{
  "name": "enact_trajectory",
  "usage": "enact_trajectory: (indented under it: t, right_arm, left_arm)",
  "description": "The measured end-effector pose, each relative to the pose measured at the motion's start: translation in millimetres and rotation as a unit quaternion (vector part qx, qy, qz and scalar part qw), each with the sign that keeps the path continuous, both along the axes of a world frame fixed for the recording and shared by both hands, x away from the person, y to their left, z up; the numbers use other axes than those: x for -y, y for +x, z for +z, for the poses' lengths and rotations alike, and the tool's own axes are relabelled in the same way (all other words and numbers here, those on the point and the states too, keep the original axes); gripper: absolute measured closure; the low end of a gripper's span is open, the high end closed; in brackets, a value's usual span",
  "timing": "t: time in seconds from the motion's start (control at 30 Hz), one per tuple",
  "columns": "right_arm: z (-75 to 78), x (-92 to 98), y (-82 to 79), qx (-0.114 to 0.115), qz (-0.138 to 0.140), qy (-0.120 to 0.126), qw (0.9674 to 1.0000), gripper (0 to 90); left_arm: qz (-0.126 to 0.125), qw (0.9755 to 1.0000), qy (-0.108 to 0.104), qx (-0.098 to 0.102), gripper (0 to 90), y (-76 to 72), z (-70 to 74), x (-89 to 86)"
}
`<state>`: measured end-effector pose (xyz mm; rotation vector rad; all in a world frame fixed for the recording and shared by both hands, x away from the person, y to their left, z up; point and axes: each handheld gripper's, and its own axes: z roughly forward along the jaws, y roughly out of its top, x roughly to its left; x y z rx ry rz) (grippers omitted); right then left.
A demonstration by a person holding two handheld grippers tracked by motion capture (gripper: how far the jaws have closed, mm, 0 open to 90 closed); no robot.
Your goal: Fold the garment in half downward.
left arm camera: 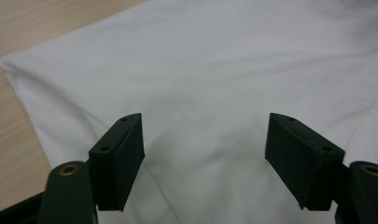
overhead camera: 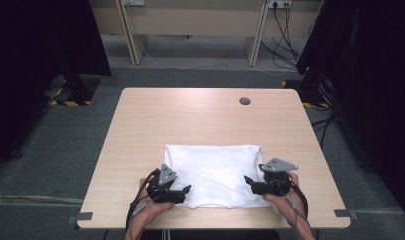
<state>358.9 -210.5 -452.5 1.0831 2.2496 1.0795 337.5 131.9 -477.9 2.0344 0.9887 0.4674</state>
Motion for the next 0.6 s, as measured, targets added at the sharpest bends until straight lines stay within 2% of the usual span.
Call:
enact_trajectory:
  t: [0.07, 0.13, 0.27, 0.33, 0.4, 0.43, 0.53, 0.6]
  right_arm:
    - [3.4, -5.6, 17.6, 0.000, 0.002, 0.003, 1.0000, 28.9]
    - [2.4, -10.5, 34.9, -0.012, -0.002, 0.005, 0.9999, 27.6]
    - [-10.0, -14.4, 61.3, -0.041, -0.015, -0.017, 0.9989, 27.8]
    - [-18.4, -10.4, 69.0, -0.052, -0.030, -0.023, 0.9979, 29.4]
    - [-23.1, -3.8, 72.2, -0.046, -0.034, -0.010, 0.9983, 31.8]
    - [-22.1, -2.1, 72.8, -0.050, -0.037, -0.006, 0.9980, 32.0]
    - [-15.8, -2.4, 73.3, -0.055, -0.052, -0.025, 0.9968, 27.0]
    - [-10.3, -2.8, 73.8, -0.042, -0.060, -0.010, 0.9973, 25.0]
  left_arm:
    - [0.003, 0.9999, 0.013, 0.003, 26.6, 9.7, 1.9, 3.0]
    - [0.004, 0.9999, 0.012, 0.005, 26.6, 19.9, 1.5, 4.8]
    - [0.005, 0.9998, 0.021, -0.002, 27.2, 33.7, -3.0, 5.7]
    - [0.008, 0.9997, 0.020, -0.013, 28.6, 37.8, -7.2, 3.7]
    - [0.008, 0.9998, 0.009, -0.013, 29.1, 38.6, -9.5, 1.3]
    - [0.007, 0.9999, 0.009, -0.012, 29.1, 38.5, -9.8, 0.9]
    - [0.008, 0.9998, 0.015, -0.010, 28.9, 38.8, -8.3, 2.7]
    - [0.009, 0.9999, 0.009, -0.003, 27.3, 40.4, -6.1, 3.3]
